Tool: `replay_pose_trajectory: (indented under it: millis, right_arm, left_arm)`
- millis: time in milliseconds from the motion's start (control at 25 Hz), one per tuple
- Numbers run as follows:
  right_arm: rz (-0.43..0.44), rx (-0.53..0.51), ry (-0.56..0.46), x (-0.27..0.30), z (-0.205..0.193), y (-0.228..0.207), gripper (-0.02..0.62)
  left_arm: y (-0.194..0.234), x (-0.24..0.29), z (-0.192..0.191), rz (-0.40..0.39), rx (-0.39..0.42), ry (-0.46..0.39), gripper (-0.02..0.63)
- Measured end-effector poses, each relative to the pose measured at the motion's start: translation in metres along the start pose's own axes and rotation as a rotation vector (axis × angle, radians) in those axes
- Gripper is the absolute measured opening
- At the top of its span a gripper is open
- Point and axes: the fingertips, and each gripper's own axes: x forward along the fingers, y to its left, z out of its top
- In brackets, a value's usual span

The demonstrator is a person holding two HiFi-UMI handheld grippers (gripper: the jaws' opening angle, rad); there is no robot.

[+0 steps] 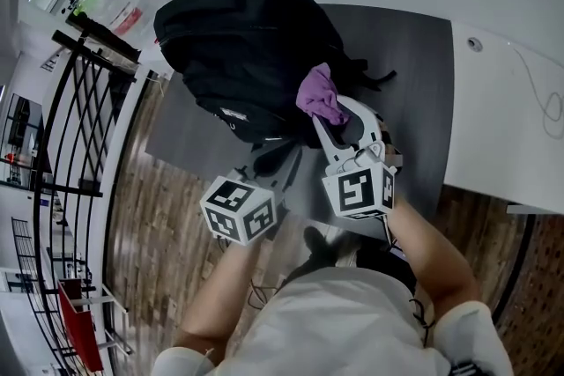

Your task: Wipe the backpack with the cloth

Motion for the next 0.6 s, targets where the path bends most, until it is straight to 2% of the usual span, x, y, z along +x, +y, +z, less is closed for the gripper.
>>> replay_pose_trajectory:
  millis: [240, 600]
  right_arm:
    - [0.020, 0.001, 0.054, 0.008, -0.029, 0.011, 0.152]
    - [0.030, -0.046, 0.076, 0.015, -0.045, 0.023, 0.150]
  left_arm:
    - [0.004, 0.002, -0.010, 0.005, -0.019, 0.017, 0.006]
    - [0.007, 0.007, -0.018, -0.005, -0.028, 0.038, 0.006]
